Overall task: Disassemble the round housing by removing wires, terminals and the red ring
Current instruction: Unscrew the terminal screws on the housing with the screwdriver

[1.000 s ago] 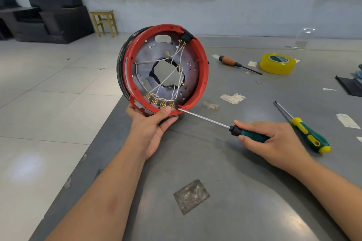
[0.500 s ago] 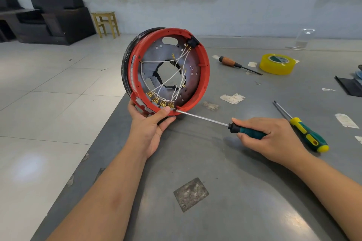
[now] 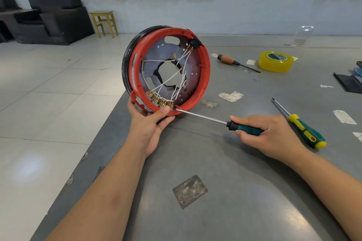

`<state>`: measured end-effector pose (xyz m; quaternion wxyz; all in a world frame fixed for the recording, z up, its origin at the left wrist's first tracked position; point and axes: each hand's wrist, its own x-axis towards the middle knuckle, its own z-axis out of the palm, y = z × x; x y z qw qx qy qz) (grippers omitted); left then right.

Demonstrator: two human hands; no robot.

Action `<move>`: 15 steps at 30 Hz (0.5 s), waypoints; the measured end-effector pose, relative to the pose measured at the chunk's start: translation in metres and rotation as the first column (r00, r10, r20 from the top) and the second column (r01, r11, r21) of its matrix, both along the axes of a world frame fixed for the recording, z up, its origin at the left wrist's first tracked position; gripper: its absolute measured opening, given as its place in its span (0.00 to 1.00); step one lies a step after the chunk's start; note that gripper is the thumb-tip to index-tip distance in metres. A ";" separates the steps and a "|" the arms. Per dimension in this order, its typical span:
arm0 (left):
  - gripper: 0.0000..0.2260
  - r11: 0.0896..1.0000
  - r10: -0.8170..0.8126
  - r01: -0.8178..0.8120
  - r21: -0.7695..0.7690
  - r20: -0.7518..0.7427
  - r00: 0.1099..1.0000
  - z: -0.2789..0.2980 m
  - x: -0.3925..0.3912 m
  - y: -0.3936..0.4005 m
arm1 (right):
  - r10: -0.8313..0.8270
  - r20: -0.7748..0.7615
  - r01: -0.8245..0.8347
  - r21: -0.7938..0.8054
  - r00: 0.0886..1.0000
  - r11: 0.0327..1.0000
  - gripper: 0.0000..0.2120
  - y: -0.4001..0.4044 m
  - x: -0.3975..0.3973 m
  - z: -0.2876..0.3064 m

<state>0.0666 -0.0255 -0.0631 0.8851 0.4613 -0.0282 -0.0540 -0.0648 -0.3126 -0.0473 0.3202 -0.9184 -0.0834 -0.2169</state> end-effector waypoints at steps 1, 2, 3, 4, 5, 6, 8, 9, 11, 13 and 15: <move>0.39 1.000 -0.003 0.003 0.002 0.005 1.000 0.000 0.000 0.000 | 0.000 -0.002 0.000 -0.003 1.000 1.000 0.19 0.000 0.000 0.001; 0.39 1.000 -0.006 0.006 0.003 0.011 1.000 0.000 0.000 0.000 | -0.004 -0.006 0.004 -0.007 1.000 1.000 0.19 0.000 0.001 0.001; 0.40 1.000 -0.009 0.009 0.007 0.015 1.000 0.000 0.000 0.000 | -0.009 -0.013 0.009 -0.009 1.000 1.000 0.19 0.000 0.001 0.002; 0.40 1.000 -0.011 0.010 0.010 0.017 1.000 0.000 -0.001 0.000 | -0.013 -0.023 0.013 -0.007 1.000 1.000 0.19 -0.001 0.001 0.002; 0.40 1.000 -0.010 0.010 0.014 0.016 1.000 0.000 -0.001 0.000 | -0.014 -0.036 0.014 -0.003 0.999 1.000 0.19 -0.002 0.001 0.003; 0.40 1.000 -0.010 0.010 0.016 0.016 1.000 0.000 -0.002 -0.001 | -0.015 -0.052 0.015 0.002 0.999 1.000 0.19 -0.003 -0.001 0.003; 0.39 1.000 -0.009 0.009 0.019 0.020 1.000 0.000 -0.002 -0.001 | -0.014 -0.078 0.015 0.010 0.997 1.000 0.19 -0.003 -0.003 0.004; 0.39 1.000 -0.006 0.006 0.020 0.020 1.000 0.000 -0.003 -0.002 | -0.014 -0.087 0.016 0.017 0.996 1.000 0.19 -0.003 -0.004 0.004; 0.39 1.000 0.001 -0.001 0.016 0.017 1.000 0.000 -0.003 -0.002 | -0.018 -0.099 0.022 0.036 0.995 0.999 0.19 -0.001 -0.007 0.003; 0.39 1.000 0.005 -0.005 0.012 0.014 1.000 0.000 -0.003 -0.002 | -0.025 -0.095 0.030 0.054 0.995 0.998 0.19 0.002 -0.008 0.000; 0.39 1.000 0.012 -0.012 0.013 0.010 1.000 0.000 -0.003 -0.002 | -0.036 -0.093 0.043 0.070 0.995 0.997 0.18 0.005 -0.010 -0.005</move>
